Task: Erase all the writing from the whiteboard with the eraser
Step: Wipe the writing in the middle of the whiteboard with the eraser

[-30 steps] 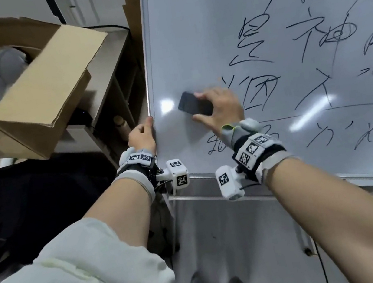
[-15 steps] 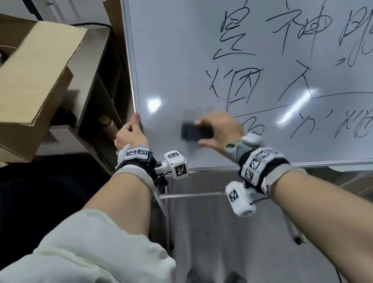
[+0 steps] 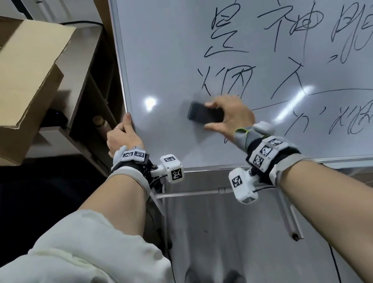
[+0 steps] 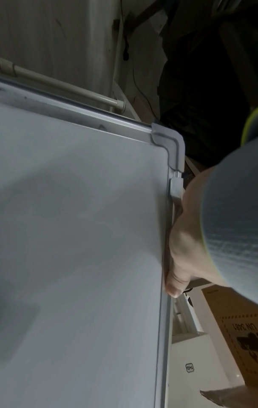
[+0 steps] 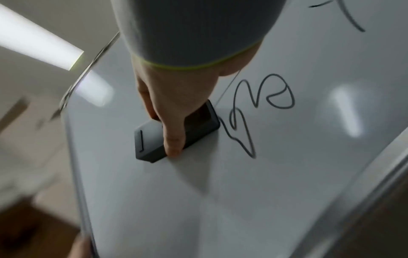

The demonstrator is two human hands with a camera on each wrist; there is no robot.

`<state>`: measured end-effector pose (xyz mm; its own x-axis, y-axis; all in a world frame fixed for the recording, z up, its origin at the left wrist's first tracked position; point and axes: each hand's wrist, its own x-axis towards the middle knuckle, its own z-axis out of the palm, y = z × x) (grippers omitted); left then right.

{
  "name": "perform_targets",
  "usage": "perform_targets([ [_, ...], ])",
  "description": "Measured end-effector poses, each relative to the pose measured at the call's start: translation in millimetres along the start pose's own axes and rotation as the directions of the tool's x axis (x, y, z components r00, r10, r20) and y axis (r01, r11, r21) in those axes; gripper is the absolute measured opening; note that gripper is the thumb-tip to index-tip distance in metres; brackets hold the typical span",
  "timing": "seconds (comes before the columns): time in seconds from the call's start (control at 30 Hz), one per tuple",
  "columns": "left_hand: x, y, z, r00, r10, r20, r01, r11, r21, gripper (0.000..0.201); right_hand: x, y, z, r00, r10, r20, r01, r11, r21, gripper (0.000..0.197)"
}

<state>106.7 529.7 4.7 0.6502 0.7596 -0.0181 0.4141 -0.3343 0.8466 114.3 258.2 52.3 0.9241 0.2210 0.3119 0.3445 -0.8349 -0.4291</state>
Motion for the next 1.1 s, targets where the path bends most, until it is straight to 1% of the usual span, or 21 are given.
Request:
perform_targets([
  [0.03,-1.0,-0.2,0.1,1.000,-0.002,-0.002,0.002,1.000,0.008,0.068,3.9,3.7,-5.0,0.996,0.057,-0.067,-0.055,0.998,0.034,0.051],
  [0.1,-1.6,2.8,0.7,1.000,-0.003,-0.014,0.003,1.000,0.015,0.065,1.2,3.9,-3.6,0.995,0.069,-0.067,-0.067,0.997,0.028,0.051],
  [0.2,-3.4,14.6,4.2,0.989,0.065,-0.133,-0.041,0.984,0.173,0.048,-15.7,-5.8,6.2,0.989,-0.044,0.139,0.051,0.998,-0.043,0.051],
  [0.23,-3.6,17.0,7.0,0.979,0.091,-0.182,-0.047,0.971,0.233,0.045,-15.4,-7.2,5.8,0.985,-0.051,0.163,0.060,0.997,-0.048,0.051],
  [0.27,-4.2,20.3,10.2,0.968,0.104,-0.228,-0.043,0.965,0.259,0.042,-10.5,-7.8,2.2,0.988,-0.040,0.148,0.048,0.998,-0.047,0.051],
  [0.33,-4.8,32.7,18.7,0.952,0.112,-0.285,-0.052,0.976,0.211,0.036,9.3,-7.7,-13.0,0.998,-0.022,0.058,0.024,0.999,-0.041,0.052],
  [0.4,-1.0,59.4,25.2,0.958,0.092,-0.271,-0.083,0.995,0.046,0.036,36.4,-11.9,-35.9,1.000,-0.030,-0.007,0.030,0.998,-0.057,0.053],
  [0.5,6.9,104.1,33.1,0.990,0.004,-0.140,-0.030,0.982,-0.184,0.039,67.9,-13.7,-53.0,0.999,-0.028,-0.036,0.024,0.994,-0.107,0.054],
  [0.57,14.6,115.2,36.1,0.995,-0.067,-0.080,0.052,0.983,-0.177,0.041,76.2,-14.0,-52.7,0.994,0.006,-0.107,-0.015,0.996,-0.086,0.054],
  [0.63,21.4,109.2,40.5,0.989,-0.124,-0.079,0.114,0.987,-0.118,0.044,70.8,-13.7,-43.9,0.989,0.021,-0.145,-0.029,0.998,-0.052,0.053],
  [0.67,23.2,103.2,43.0,0.987,-0.128,-0.093,0.119,0.988,-0.096,0.045,62.6,-13.7,-35.3,0.993,-0.005,-0.116,-0.002,0.998,-0.060,0.052],
  [0.73,25.2,95.6,51.8,0.985,-0.110,-0.132,0.103,0.993,-0.063,0.046,43.1,-13.7,-19.4,0.996,-0.090,0.020,0.091,0.992,-0.085,0.050],
  [0.8,24.3,94.3,52.8,0.978,-0.125,-0.164,0.120,0.992,-0.042,0.048,33.0,-16.3,-15.6,0.979,-0.154,0.135,0.167,0.981,-0.096,0.051],
  [0.83,24.1,95.9,53.2,0.976,-0.132,-0.175,0.128,0.991,-0.034,0.048,37.6,-15.9,-21.0,0.972,-0.177,0.158,0.194,0.976,-0.099,0.052],
  [0.87,23.6,96.1,52.8,0.974,-0.133,-0.181,0.131,0.991,-0.024,0.049,46.0,-13.9,-28.3,0.972,-0.181,0.148,0.198,0.974,-0.108,0.052],
  [0.9,22.6,96.9,52.5,0.975,-0.128,-0.182,0.127,0.992,-0.018,0.049,56.6,-11.6,-39.0,0.986,-0.146,0.086,0.155,0.981,-0.113,0.052],
  [0.93,21.7,97.7,52.6,0.975,-0.124,-0.182,0.123,0.992,-0.017,0.049,69.1,-7.6,-52.2,0.997,-0.075,-0.017,0.073,0.993,-0.098,0.052],
  [0.97,21.0,97.9,52.3,0.975,-0.125,-0.184,0.125,0.992,-0.012,0.048,80.4,-3.1,-65.1,0.993,0.007,-0.119,-0.014,0.998,-0.060,0.052],
  [1.0,21.7,97.6,52.6,0.975,-0.125,-0.184,0.126,0.992,-0.006,0.048,89.4,1.9,-73.4,0.981,0.072,-0.181,-0.079,0.996,-0.029,0.052],
  [1.03,23.0,96.9,52.7,0.974,-0.127,-0.186,0.129,0.992,0.003,0.048,94.1,6.0,-74.8,0.975,0.102,-0.198,-0.109,0.994,-0.023,0.052],
  [1.1,23.3,97.7,54.5,0.968,-0.145,-0.202,0.151,0.989,0.011,0.048,90.4,7.7,-67.3,0.982,0.087,-0.170,-0.092,0.996,-0.022,0.053],
])
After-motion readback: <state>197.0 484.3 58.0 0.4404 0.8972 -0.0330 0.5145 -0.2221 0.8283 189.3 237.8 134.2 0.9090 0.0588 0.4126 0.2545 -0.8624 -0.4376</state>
